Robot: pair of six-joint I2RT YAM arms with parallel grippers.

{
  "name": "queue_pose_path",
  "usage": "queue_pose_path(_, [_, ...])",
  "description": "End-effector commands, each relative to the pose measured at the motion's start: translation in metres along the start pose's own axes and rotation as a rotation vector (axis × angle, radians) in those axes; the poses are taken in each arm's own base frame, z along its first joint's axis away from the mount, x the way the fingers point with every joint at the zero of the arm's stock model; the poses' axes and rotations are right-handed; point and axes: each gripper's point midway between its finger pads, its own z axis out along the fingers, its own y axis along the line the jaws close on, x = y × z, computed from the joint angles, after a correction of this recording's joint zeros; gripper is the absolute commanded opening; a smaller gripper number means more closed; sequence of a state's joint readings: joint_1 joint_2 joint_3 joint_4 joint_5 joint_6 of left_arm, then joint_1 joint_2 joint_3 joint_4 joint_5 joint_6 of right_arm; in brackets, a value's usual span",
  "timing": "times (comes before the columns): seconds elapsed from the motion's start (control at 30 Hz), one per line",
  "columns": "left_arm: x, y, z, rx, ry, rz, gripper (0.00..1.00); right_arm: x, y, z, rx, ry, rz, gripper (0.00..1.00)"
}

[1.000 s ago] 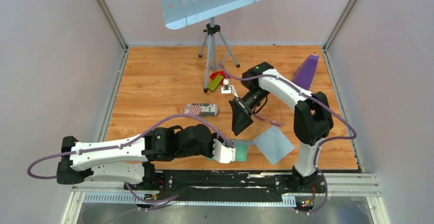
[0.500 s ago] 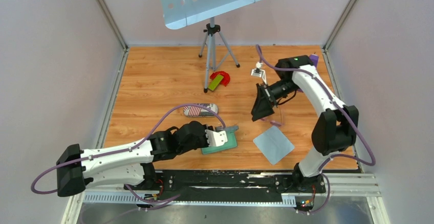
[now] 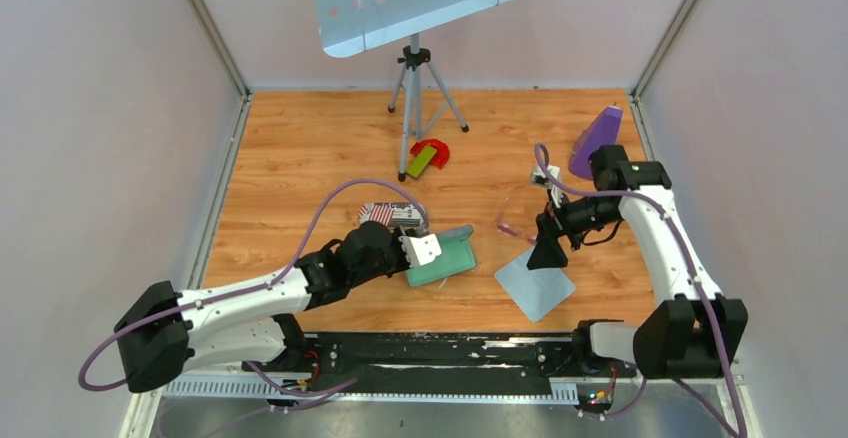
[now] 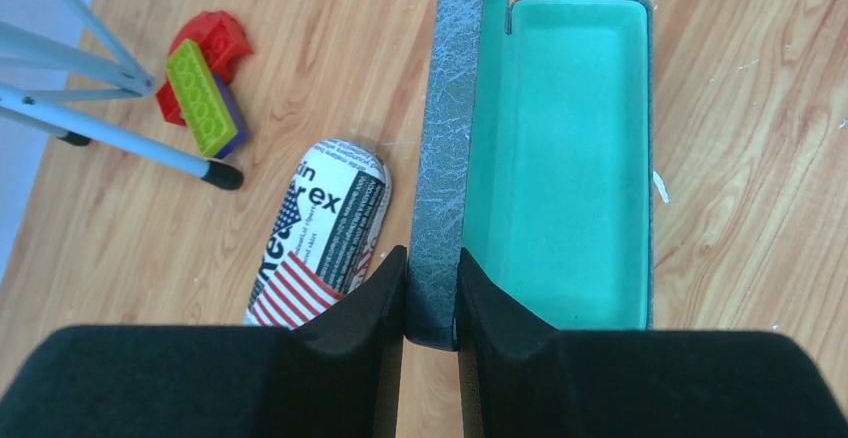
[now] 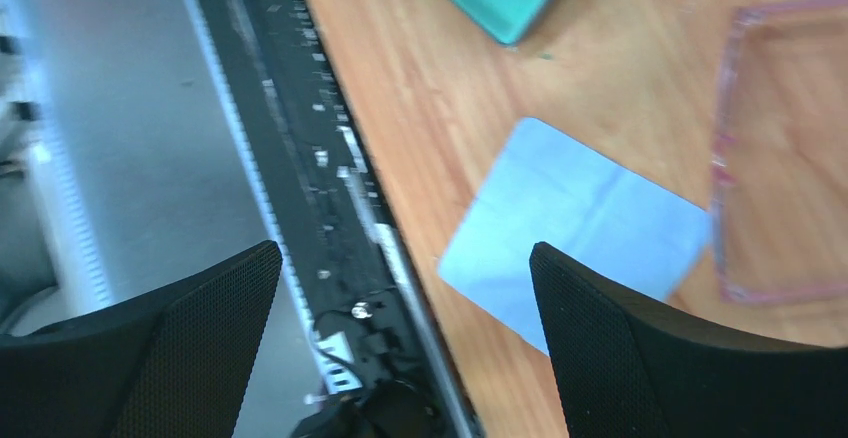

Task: Organize the sunglasses
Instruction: Place the sunglasses case at the center of the board.

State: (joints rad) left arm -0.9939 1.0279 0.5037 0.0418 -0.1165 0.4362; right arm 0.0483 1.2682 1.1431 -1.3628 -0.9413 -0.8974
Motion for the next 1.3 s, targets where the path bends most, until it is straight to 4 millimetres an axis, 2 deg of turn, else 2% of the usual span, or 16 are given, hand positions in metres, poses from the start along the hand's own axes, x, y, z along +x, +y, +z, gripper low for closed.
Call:
queue_pose_path(0.0, [-0.029, 0.008, 0.014, 0.018, -0.104, -0.036, 0.00, 0.000, -0.040, -0.016, 0.241, -0.057, -0.071, 0.99])
queue_pose_path(0.17, [-0.021, 0.008, 0.022, 0.037, -0.091, -0.062, 0.04, 0.008, -0.039, -0.017, 0.270, -0.073, -0.076, 0.99])
queue_pose_path(0.3, [-0.015, 0.012, 0.025, 0.027, -0.066, -0.069, 0.21, 0.016, -0.038, -0.013, 0.254, -0.080, -0.055, 0.99])
queue_pose_path(0.4, [-0.011, 0.015, 0.027, 0.016, -0.054, -0.065, 0.28, 0.018, -0.038, -0.012, 0.255, -0.085, -0.054, 0.99])
queue_pose_path(0.63, [-0.005, 0.012, 0.029, 0.025, -0.029, -0.062, 0.29, 0.019, -0.041, -0.015, 0.264, -0.086, -0.054, 0.99])
queue_pose_path(0.97, [-0.017, 0.015, 0.021, 0.023, -0.069, -0.074, 0.32, 0.019, -0.042, -0.015, 0.255, -0.095, -0.036, 0.99])
queue_pose_path(1.27, [-0.012, -0.023, 0.034, 0.155, -0.005, -0.086, 0.37, 0.016, -0.043, -0.017, 0.245, -0.105, -0.020, 0.99])
